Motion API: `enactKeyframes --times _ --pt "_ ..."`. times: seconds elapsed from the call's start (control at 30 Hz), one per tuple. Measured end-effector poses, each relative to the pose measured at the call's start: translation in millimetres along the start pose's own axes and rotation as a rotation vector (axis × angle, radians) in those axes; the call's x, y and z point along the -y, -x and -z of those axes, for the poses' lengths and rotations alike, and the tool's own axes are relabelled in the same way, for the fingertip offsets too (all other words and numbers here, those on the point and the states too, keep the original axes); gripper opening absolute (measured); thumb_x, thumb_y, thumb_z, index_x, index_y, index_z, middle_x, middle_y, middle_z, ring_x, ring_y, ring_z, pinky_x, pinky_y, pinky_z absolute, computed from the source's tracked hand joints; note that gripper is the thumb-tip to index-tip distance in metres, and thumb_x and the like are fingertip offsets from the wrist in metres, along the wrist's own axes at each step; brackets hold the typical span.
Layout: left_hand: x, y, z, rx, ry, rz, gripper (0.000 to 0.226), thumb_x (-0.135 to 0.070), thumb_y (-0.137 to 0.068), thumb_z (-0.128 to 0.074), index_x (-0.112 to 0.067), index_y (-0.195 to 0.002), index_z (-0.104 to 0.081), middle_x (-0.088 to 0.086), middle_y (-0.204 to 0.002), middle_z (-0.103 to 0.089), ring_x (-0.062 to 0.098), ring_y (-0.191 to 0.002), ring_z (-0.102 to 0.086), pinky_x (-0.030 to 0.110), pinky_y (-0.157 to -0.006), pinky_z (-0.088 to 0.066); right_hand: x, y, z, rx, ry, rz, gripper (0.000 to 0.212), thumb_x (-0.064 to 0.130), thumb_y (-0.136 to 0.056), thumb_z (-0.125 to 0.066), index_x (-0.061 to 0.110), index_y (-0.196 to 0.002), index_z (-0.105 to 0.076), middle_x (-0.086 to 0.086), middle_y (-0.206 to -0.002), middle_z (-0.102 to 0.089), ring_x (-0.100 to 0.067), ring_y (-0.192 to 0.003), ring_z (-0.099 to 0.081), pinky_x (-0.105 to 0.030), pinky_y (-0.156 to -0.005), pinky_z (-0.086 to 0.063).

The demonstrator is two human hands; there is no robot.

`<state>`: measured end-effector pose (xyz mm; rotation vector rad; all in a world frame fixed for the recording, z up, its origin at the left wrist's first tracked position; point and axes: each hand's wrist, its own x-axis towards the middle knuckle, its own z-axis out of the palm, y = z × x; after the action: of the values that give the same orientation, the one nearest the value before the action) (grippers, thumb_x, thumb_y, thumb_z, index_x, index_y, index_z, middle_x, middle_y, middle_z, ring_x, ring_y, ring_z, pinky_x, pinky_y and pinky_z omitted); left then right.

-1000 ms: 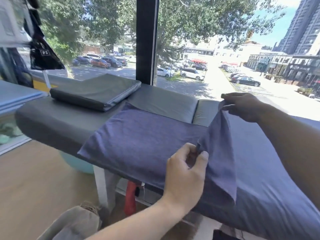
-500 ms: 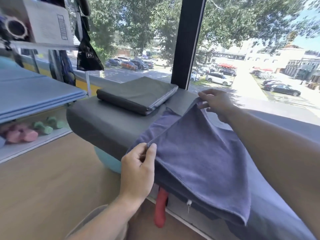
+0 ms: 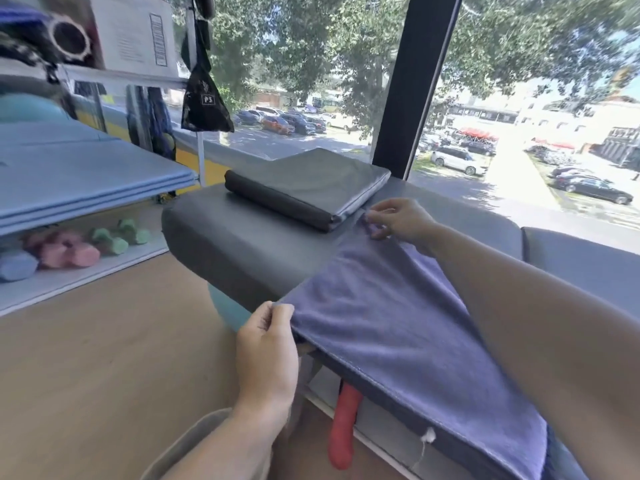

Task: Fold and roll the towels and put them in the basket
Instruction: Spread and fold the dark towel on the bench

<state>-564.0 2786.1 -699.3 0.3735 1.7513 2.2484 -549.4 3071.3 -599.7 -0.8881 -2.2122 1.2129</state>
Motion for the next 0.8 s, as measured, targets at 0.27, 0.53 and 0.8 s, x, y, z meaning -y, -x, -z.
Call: enactKeyframes --times 0.27,0.53,0.8 --pt "14.9 -8.2 8.1 -0.042 0.035 0.3 0.045 -0.051 -0.078 -0.08 -0.014 -0.098 -0.065 0.004 -0.096 -0.074 0.02 -0.085 -0.067 0.044 -0.09 -0.056 -15.7 -14.1 -5.2 -0.114 0.298 0.02 0.034 0.035 -0.086 -0.078 0.019 -0.115 -0.071 0.005 -0.098 -0.072 -0.013 -0.088 -0.068 -0.031 -0.088 -0.054" --pt "6.5 -1.0 -1.0 0.067 0.19 0.429 0.021 -0.034 -0.088 -0.076 -0.015 -0.096 -0.074 -0.005 -0.082 -0.079 0.01 -0.072 -0.071 0.023 -0.061 -0.049 -18.9 -17.1 1.8 -0.057 0.491 -0.056 0.033 0.05 -0.085 -0.076 0.02 -0.1 -0.071 0.003 -0.102 -0.067 -0.019 -0.098 -0.063 -0.031 -0.088 -0.05" --pt "12.5 -1.9 -0.7 -0.003 0.137 0.277 0.03 -0.023 -0.08 -0.084 -0.013 -0.085 -0.057 0.007 -0.081 -0.066 0.022 -0.078 -0.062 0.057 -0.094 -0.055 -20.4 -18.2 0.1 -0.066 0.432 0.025 0.016 0.032 -0.087 -0.078 0.024 -0.1 -0.071 -0.002 -0.102 -0.071 -0.021 -0.099 -0.066 -0.031 -0.087 -0.052"
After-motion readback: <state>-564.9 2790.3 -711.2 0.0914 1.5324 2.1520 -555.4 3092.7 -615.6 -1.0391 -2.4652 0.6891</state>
